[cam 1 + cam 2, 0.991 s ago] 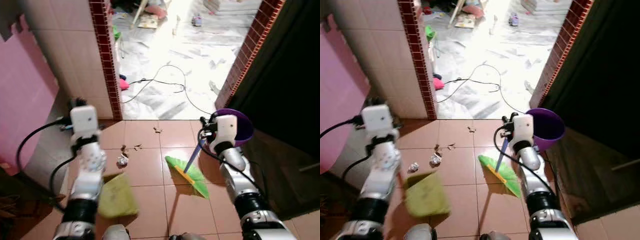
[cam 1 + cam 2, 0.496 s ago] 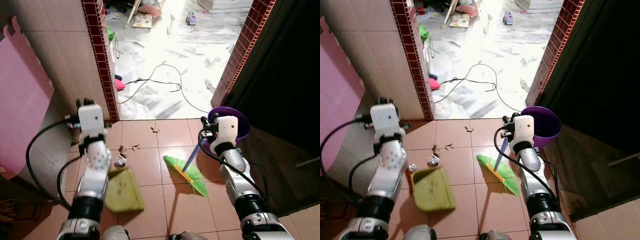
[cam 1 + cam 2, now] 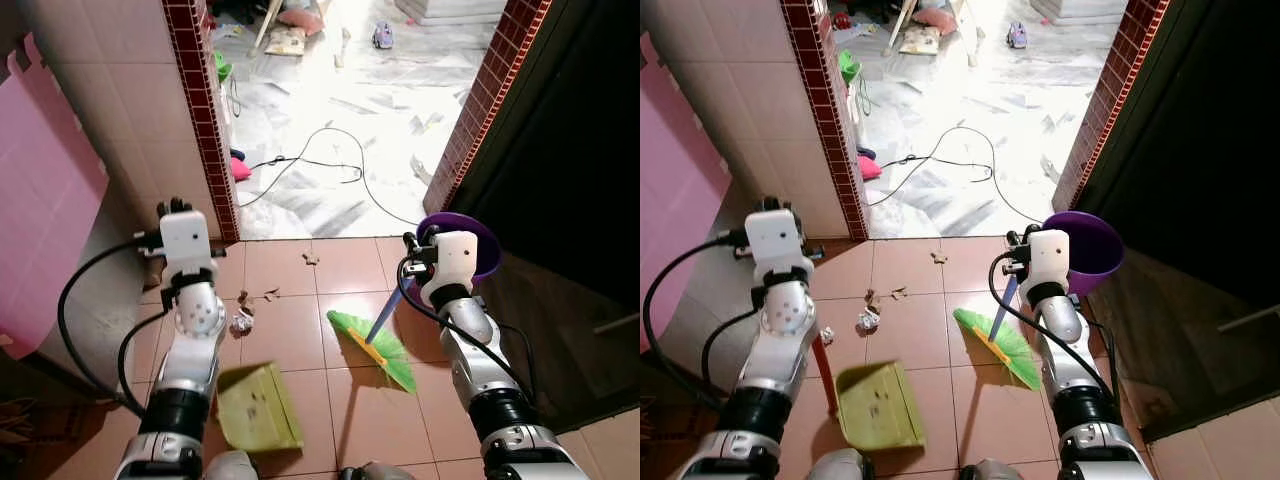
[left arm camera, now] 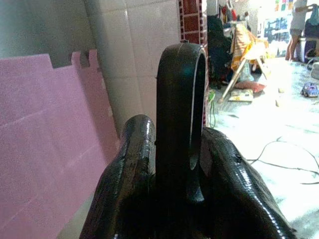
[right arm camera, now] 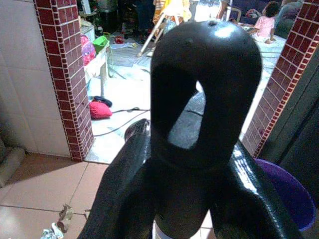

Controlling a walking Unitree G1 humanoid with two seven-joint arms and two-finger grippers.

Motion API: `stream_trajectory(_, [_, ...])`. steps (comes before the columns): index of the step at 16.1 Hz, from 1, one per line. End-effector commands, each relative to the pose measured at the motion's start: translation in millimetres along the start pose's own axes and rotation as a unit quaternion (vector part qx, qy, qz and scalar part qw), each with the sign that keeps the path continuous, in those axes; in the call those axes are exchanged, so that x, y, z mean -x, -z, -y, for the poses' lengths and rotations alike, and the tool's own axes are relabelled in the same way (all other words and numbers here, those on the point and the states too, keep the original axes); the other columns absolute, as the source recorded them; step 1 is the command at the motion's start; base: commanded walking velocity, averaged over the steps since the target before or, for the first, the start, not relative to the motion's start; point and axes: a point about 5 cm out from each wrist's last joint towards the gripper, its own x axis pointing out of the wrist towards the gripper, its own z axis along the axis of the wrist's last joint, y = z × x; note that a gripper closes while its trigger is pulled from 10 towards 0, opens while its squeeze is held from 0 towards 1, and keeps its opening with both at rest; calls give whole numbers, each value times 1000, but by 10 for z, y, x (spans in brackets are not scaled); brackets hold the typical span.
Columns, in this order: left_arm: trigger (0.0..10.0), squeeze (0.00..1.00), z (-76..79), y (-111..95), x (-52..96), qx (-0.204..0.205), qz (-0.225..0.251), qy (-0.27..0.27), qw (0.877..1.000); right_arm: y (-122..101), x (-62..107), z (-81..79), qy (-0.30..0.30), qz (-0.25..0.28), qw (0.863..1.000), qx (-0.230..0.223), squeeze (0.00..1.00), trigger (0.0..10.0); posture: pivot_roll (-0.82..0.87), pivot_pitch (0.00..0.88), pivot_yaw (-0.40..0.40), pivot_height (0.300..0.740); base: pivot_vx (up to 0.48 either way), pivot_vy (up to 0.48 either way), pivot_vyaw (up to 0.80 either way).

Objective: Sweep floor

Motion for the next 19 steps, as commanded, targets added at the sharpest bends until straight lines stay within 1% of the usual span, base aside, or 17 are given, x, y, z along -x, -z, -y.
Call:
stream_trajectory(1, [10000,0,-13,-122,-79,2,28,-5,1000,-1,3,53,9,-6,1000,0,0,10000,-58,0,-4,740,0,0,0])
stream_trajectory(5, [10000,0,-30,-109,-86,2,28,-11,1000,-32,-26,12,-1,-1,1000,-6,0,10000,-59,0,-7,740,0,0,0])
stream_trajectory(8, [10000,0,-35,-90,-74,3,25,-14,1000,-34,-33,11,-2,-1,1000,-3,0,10000,-57,0,-9,740,0,0,0])
stream_trajectory(9, [10000,0,-53,-31,-52,1,16,-13,1000,-38,-41,-2,-4,0,1000,-10,0,10000,-56,0,-7,740,0,0,0])
stream_trajectory(11, [10000,0,-78,82,-20,0,-7,-8,1000,-53,-54,-53,-13,4,1000,-8,0,10000,-54,0,-5,740,0,0,800])
stream_trajectory(14, [10000,0,-33,219,39,-2,-39,17,999,-67,-72,-94,-14,6,1000,-22,0,10000,-55,0,2,740,0,0,702])
stream_trajectory(16, [10000,0,-43,244,61,-12,-37,22,999,-95,-99,-118,-14,11,999,-29,0,10000,-52,0,6,740,0,0,0])
stream_trajectory(19, [10000,0,-77,258,38,-14,-39,15,999,-118,-134,-136,-10,12,999,-39,0,10000,-44,0,8,740,0,0,0])
